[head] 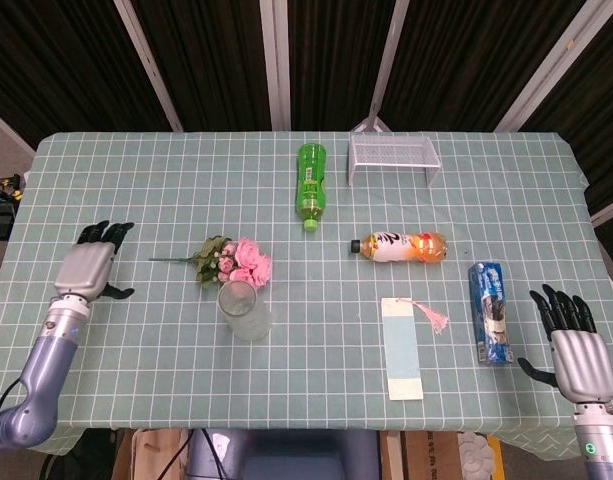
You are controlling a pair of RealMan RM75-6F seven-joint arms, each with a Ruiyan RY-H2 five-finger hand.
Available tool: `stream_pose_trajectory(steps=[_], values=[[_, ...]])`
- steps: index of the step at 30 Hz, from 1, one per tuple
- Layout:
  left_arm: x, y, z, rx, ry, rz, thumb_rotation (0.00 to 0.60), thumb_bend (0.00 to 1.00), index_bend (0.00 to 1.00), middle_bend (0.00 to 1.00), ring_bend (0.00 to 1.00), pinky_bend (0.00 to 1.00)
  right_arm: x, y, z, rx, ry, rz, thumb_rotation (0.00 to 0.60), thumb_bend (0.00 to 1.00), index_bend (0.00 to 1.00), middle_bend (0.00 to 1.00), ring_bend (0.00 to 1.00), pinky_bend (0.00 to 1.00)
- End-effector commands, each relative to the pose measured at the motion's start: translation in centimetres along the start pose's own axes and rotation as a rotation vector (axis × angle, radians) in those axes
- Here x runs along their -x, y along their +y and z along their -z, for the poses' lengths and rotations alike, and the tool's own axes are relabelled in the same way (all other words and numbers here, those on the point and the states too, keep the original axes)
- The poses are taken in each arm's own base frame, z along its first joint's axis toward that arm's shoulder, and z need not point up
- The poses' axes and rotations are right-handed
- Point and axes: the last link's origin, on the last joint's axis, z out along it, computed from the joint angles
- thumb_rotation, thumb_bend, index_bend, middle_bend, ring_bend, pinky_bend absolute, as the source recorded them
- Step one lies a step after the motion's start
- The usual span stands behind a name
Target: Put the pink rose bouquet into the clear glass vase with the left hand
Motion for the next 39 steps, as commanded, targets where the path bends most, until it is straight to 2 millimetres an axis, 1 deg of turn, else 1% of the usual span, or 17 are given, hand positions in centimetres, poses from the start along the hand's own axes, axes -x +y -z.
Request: stream_pose_trajectory(steps=[1,8,12,18,27,31,39], values=[[0.3,3.5,-2.1,0.039,-0.042,-0.003,0.600,0.17,0.08,0.07,0.00,0.03,0.0,0.0,0.0,0.003,0.003,0.002,0.600,0.19,0.09,0.04,0.00,0.00],[1.5,5.9,-3.0,0.039,-0.088,-0.080,0.600,0.17,0.07,0.07,0.00,0.00,-0.1,-0.1,0.2,0.000,0.004,0.002,0.600,0.19,0.09,0.04,0.00,0.00],[2.1,7.6,-4.1,0.052,-0.090,-0.053,0.600,0.17,0.07,0.07,0.00,0.00,-0.2,0.0,0.2,0.001,0.008,0.000,0.600,0.19,0.09,0.04,0.00,0.00],[3.0,9.9,-5.1,0.095,-0.076,-0.065,0.600,0.17,0.07,0.07,0.00,0.00,-0.3,0.0,0.2,0.005,0.014,-0.002,0.600,0.19,0.09,0.04,0.00,0.00],[4.4,12.9,-5.5,0.141,-0.085,-0.096,0.600,0.17,0.07,0.07,0.00,0.00,0.0,-0.1,0.1,0.004,0.005,0.003,0.600,0.19,0.09,0.04,0.00,0.00],[4.8,13.6,-5.5,0.139,-0.091,-0.109,0.600,0.17,0.08,0.07,0.00,0.00,0.0,-0.1,0.0,0.005,0.007,-0.004,0.600,0.19,0.09,0.04,0.00,0.00],[5.5,14.5,-5.9,0.122,-0.090,-0.150,0.600,0.17,0.09,0.09,0.00,0.00,-0.1,-0.1,0.1,0.001,0.005,-0.022,0.600,0.19,0.09,0.04,0.00,0.00]])
